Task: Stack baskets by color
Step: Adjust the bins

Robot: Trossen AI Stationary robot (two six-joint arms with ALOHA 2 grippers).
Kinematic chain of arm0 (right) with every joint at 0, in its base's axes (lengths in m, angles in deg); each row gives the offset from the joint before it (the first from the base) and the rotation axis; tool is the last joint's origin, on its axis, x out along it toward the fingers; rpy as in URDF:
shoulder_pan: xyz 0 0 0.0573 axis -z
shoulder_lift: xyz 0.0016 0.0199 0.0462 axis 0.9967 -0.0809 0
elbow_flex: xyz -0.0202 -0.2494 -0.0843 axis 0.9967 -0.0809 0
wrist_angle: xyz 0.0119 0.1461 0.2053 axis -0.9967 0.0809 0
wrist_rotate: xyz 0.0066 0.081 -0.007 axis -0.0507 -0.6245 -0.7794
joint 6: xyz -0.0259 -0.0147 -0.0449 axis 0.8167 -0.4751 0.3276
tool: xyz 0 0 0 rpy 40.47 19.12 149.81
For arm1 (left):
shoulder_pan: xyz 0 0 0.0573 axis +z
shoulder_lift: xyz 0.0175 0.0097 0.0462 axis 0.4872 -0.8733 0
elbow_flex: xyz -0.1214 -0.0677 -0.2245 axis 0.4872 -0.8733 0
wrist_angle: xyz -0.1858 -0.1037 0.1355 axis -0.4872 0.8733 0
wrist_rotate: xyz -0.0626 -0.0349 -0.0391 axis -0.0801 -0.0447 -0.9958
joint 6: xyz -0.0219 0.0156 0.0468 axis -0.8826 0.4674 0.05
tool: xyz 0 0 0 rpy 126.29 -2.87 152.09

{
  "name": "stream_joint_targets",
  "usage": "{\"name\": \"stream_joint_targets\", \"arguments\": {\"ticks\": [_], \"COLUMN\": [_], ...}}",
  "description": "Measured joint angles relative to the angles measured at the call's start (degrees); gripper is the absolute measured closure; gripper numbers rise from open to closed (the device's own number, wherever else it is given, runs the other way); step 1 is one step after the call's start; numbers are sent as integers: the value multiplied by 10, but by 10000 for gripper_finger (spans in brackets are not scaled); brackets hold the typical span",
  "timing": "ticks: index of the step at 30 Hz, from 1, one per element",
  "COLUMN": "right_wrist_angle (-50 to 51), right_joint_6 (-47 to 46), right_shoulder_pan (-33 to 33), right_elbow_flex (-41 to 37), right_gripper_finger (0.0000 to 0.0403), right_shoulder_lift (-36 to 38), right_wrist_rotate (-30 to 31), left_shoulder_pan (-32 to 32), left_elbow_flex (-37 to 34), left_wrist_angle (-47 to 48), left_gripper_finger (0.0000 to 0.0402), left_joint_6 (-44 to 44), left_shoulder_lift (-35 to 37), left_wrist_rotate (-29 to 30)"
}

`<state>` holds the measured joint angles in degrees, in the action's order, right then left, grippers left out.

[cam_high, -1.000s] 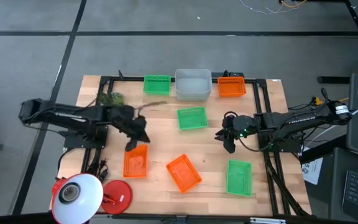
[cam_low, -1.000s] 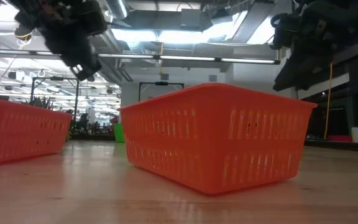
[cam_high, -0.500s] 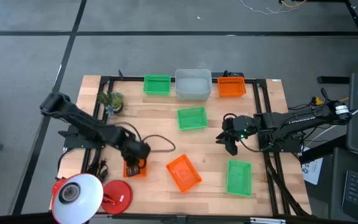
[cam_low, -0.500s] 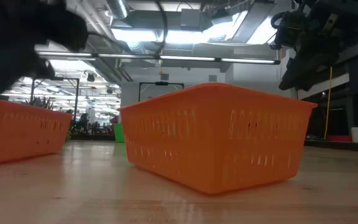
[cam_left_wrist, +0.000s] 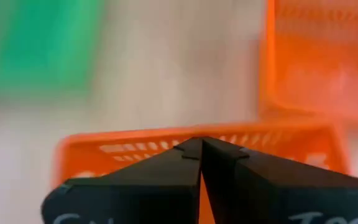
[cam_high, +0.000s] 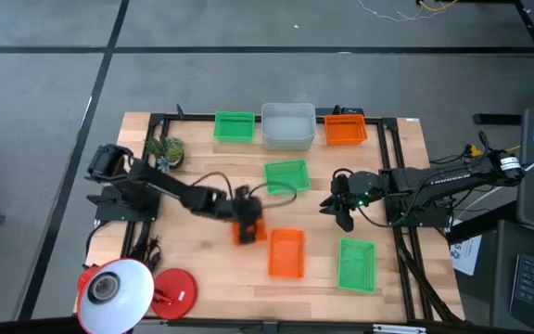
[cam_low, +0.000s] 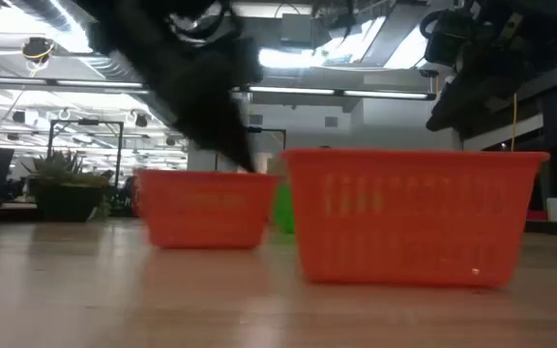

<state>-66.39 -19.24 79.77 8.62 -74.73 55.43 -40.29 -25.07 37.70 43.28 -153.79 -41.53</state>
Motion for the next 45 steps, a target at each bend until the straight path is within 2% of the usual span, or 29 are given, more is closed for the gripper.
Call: {"name": "stream_joint_targets", "arguments": {"ticks": [2,4,8,14,18,20,24,26,28,30,33,38,41,45], "right_wrist_angle": [-1,3,17,22,-31,-55,-62,-50,-29,2,51,113,153,172], "right_joint_6": [-2,-14,-37,-44,-16,6,44,57,76,79,64,29,1,-15], "right_shoulder_pan": [0,0,0,0,4,9,13,13,14,14,13,13,13,11], "right_elbow_flex": [0,0,0,0,1,6,40,57,77,96,113,112,111,111], "right_gripper_finger": [297,297,297,297,297,297,297,297,297,297,297,297,297,297], "right_shoulder_lift": [0,0,0,0,-3,-6,-10,-10,-10,-10,-10,-10,-11,-11], "right_wrist_rotate": [0,-1,-16,-16,7,9,5,5,4,4,5,10,11,14], "left_shoulder_pan": [22,36,31,-17,-48,-62,-81,-78,-57,-18,55,162,201,222], "left_elbow_flex": [0,8,28,63,73,73,71,67,67,67,67,84,127,199], "left_wrist_angle": [-63,-67,18,189,253,295,352,336,299,244,138,-39,-42,14], "left_gripper_finger": [402,402,402,401,402,402,402,402,402,402,402,402,402,402], "left_joint_6": [49,64,60,39,39,65,74,78,78,85,134,195,195,200], "left_shoulder_lift": [0,4,27,70,97,116,153,172,177,170,142,42,-37,-129], "left_wrist_rotate": [6,6,1,-1,12,37,132,173,187,160,50,-117,-164,-169]}}
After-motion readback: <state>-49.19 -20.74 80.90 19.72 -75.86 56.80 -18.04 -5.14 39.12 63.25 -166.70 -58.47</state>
